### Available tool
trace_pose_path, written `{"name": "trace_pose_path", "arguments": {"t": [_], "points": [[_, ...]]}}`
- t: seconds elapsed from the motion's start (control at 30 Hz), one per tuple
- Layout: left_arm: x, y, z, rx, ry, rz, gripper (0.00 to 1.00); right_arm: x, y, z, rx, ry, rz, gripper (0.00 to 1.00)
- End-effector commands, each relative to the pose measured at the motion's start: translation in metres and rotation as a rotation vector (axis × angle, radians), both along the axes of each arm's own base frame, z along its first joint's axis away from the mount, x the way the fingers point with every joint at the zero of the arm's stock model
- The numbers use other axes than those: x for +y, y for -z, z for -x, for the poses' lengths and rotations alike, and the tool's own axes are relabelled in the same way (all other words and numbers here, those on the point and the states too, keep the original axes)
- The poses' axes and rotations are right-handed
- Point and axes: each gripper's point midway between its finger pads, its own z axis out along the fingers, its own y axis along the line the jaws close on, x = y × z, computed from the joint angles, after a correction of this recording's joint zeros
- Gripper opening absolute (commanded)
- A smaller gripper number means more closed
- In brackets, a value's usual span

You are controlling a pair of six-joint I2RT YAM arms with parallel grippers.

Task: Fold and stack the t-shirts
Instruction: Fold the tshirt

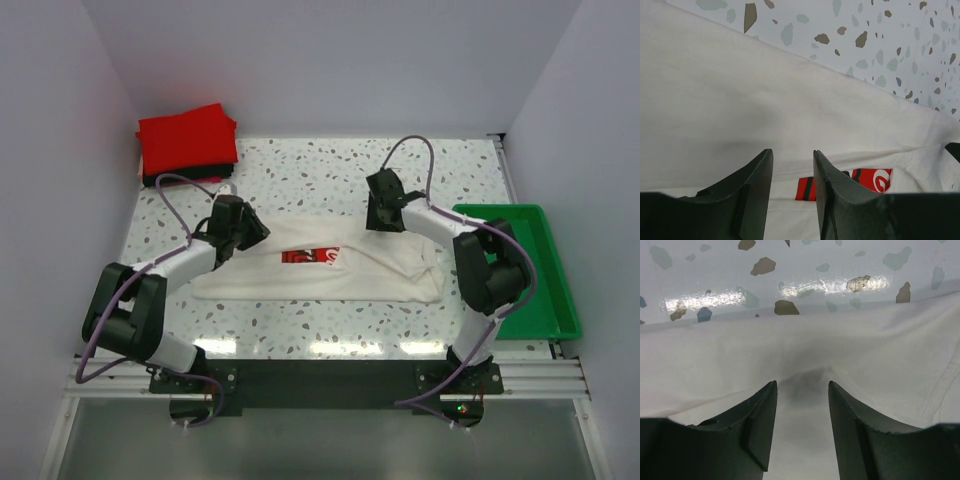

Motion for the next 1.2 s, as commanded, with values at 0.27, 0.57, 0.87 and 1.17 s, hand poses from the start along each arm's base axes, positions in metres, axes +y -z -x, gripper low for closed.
{"name": "trace_pose_path", "arguments": {"t": [0.27, 0.57, 0.87, 1.17], "points": [[-0.005, -0.018, -0.008, -0.065, 0.020, 0.013, 0.43, -0.023, 0.007, -0.024, -0.021, 0.077, 0.084, 0.52], [-0.005, -0.016, -0.009, -0.061, 0.020, 0.009, 0.43, -0.022, 0.024, -0.023, 0.005, 0.076, 0.052, 0.38], [-0.004, -0.014, -0.008, -0.057, 0.016, 0.005, 0.43, -0.025, 0.008, -0.015, -0.014, 0.090, 0.020, 0.07], [-0.003, -0.013, -0.008, -0.054, 0.010, 0.001, 0.43, -0.023, -0.016, 0.008, -0.033, 0.073, -0.052, 0.03]]}}
